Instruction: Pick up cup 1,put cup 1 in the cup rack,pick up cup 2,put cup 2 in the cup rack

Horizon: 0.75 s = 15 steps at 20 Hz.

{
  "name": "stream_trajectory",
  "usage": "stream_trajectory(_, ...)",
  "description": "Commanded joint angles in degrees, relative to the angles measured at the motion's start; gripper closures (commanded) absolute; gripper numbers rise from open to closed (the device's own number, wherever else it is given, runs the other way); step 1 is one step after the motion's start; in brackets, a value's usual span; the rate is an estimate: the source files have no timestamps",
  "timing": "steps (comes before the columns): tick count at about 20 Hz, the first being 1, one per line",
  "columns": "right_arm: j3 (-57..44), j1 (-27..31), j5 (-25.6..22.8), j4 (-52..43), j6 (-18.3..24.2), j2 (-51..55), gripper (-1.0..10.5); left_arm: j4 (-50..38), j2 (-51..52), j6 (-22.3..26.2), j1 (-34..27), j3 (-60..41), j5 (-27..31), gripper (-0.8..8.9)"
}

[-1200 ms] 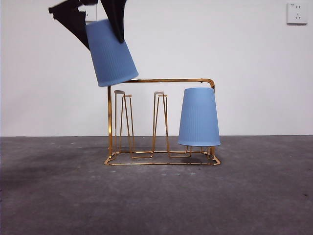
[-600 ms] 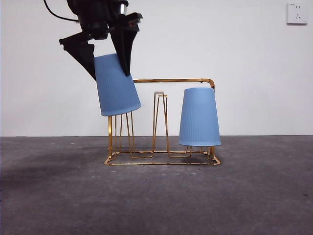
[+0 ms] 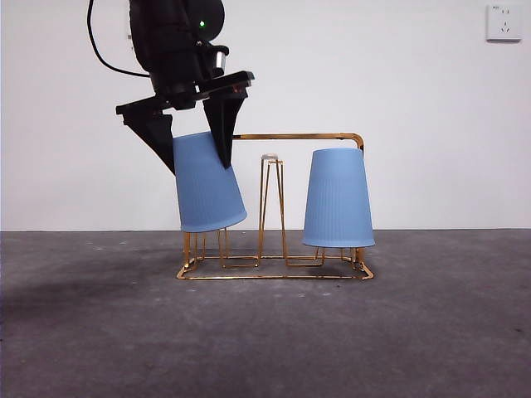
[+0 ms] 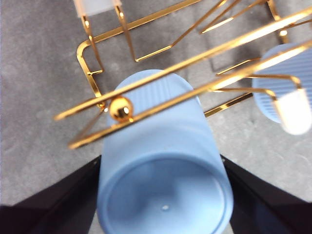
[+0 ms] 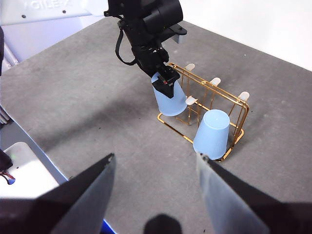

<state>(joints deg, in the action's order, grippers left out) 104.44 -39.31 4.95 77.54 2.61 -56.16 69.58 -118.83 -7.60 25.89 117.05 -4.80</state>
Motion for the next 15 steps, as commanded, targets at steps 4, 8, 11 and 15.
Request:
stream_trajectory(4,-0.6,0.0,0.2,1.3,0.4,0.1,6.6,-0.5,-3.1,-0.8,-0.1,0.2,0.1,8.21)
stream_trajectory(8,-0.6,0.0,0.2,1.3,0.5,0.1,6.6,-1.9,-4.5,-1.2,0.0,0.1,0.1,8.21)
stream_trajectory(11,-0.6,0.0,0.2,1.3,0.6,0.1,6.6,-1.7,-5.8,-1.3,0.1,0.1,0.1,8.21)
stream_trajectory(15,-0.6,0.0,0.2,1.3,0.7,0.1,6.6,-2.3,-5.6,-1.4,0.7,0.2,-0.2,7.21)
